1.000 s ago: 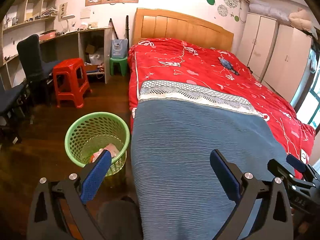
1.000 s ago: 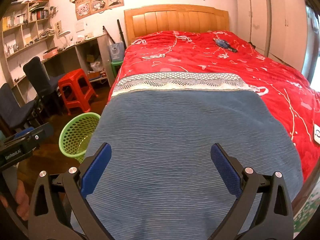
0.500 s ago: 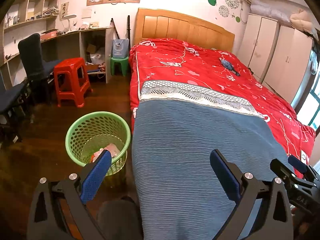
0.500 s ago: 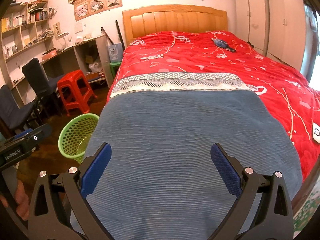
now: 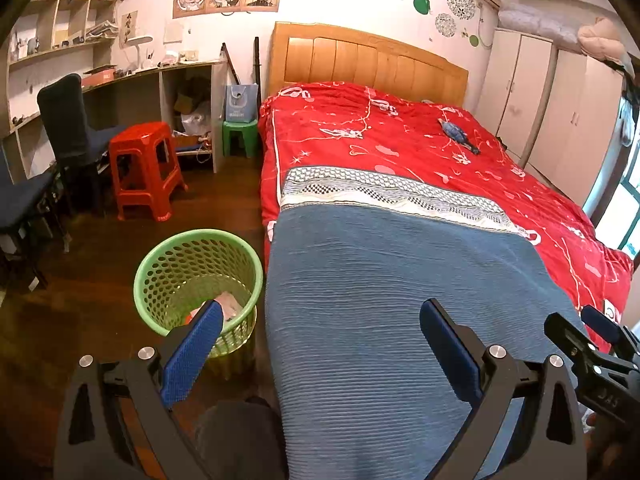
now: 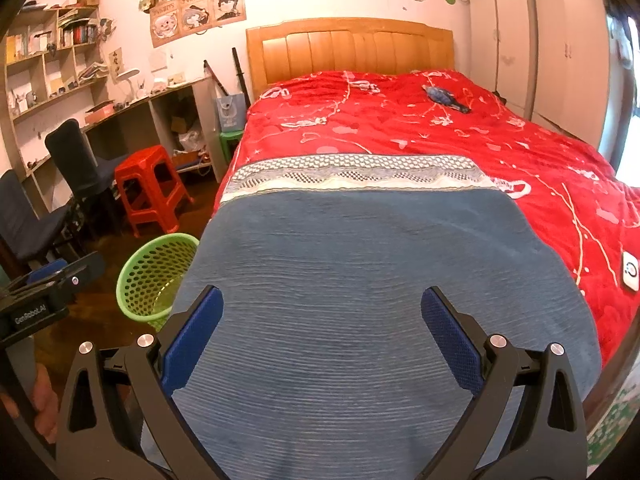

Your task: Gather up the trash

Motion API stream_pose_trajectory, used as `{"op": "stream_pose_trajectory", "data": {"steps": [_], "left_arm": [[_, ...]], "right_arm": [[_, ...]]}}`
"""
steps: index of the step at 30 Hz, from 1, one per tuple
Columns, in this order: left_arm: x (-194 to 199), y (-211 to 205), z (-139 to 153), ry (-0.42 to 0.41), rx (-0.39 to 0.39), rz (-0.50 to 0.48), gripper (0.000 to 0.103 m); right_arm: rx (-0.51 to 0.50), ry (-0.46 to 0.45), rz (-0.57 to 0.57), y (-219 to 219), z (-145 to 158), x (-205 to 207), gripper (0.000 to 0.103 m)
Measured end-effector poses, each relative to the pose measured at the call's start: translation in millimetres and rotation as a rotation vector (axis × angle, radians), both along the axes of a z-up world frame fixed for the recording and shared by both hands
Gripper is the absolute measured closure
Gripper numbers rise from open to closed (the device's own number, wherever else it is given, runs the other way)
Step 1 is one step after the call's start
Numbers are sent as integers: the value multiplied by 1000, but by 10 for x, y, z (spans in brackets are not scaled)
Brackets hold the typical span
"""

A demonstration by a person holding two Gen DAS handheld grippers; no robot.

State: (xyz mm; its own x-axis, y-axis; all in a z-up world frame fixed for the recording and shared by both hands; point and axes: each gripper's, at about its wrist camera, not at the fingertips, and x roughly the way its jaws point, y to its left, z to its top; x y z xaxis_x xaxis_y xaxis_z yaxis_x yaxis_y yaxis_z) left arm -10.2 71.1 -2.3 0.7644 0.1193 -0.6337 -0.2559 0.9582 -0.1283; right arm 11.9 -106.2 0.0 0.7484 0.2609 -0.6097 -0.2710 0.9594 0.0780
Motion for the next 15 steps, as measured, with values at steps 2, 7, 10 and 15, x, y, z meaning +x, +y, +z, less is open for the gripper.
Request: {"op": "stream_pose_trajectory", "data": {"steps": [2,7,10,15], "left_arm": [[-12,-2,10,-2,2,3,7],[-47,-9,24,-14,23,19,8],[-44,-3,21,-12,25,23,8],[-41,-8,6,-8,26,29,8]], "right_arm": [[2,0,3,-2,2,8,5],[2,-8,11,-9,9,16,5],[5,-8,16,-9,9,14,5],[5,-5,21,0,1,15,5]]}}
